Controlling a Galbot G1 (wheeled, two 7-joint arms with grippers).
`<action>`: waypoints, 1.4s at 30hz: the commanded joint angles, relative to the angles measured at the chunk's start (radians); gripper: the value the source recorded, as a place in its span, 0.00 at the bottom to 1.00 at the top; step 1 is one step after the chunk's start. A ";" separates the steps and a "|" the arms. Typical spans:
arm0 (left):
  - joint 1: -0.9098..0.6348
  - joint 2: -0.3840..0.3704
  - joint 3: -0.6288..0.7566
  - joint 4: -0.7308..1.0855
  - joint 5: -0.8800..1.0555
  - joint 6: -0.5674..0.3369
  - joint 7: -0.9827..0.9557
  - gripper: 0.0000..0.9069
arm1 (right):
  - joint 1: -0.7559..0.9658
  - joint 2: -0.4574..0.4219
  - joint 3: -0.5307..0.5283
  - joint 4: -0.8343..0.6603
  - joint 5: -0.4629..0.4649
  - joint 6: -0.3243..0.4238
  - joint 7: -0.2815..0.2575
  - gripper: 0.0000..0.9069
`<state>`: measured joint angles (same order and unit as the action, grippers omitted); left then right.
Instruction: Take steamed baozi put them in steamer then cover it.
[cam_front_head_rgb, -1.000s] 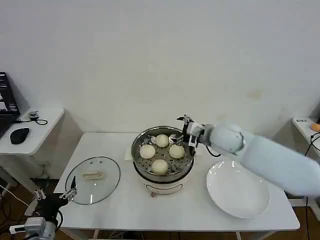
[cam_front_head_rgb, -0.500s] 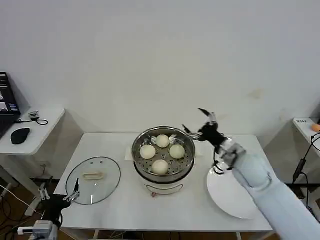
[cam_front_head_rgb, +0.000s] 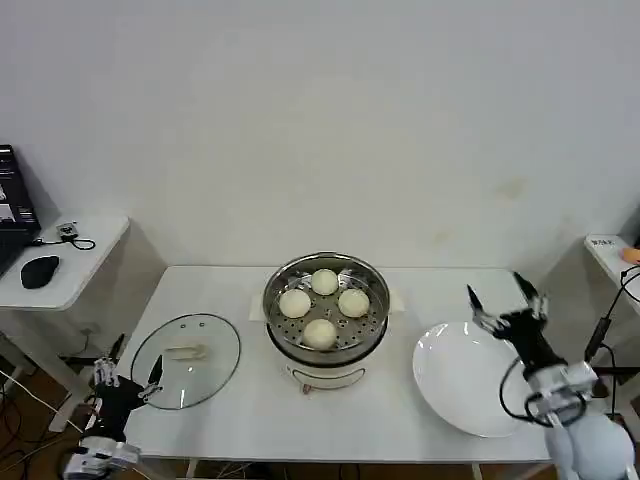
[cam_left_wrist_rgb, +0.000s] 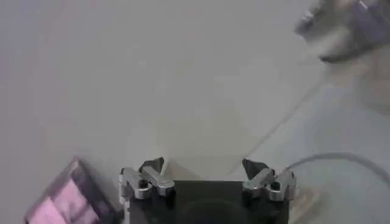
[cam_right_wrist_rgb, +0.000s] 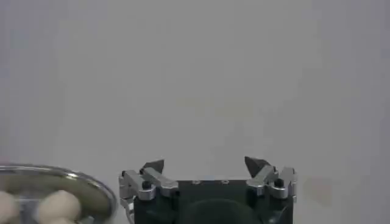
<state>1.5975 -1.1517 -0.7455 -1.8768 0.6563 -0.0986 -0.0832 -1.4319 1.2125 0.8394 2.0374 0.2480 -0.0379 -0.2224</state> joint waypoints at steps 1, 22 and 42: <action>-0.068 0.050 0.061 0.157 0.479 -0.049 0.006 1.00 | -0.234 0.119 0.189 0.092 0.013 0.022 -0.027 1.00; -0.364 0.072 0.176 0.421 0.507 -0.055 0.009 1.00 | -0.283 0.164 0.208 0.153 -0.003 0.031 -0.020 1.00; -0.492 0.060 0.218 0.568 0.524 -0.054 0.006 1.00 | -0.282 0.177 0.211 0.124 -0.009 0.037 -0.021 1.00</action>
<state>1.1687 -1.0921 -0.5384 -1.3765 1.1692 -0.1538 -0.0784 -1.7084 1.3838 1.0504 2.1672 0.2402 -0.0018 -0.2422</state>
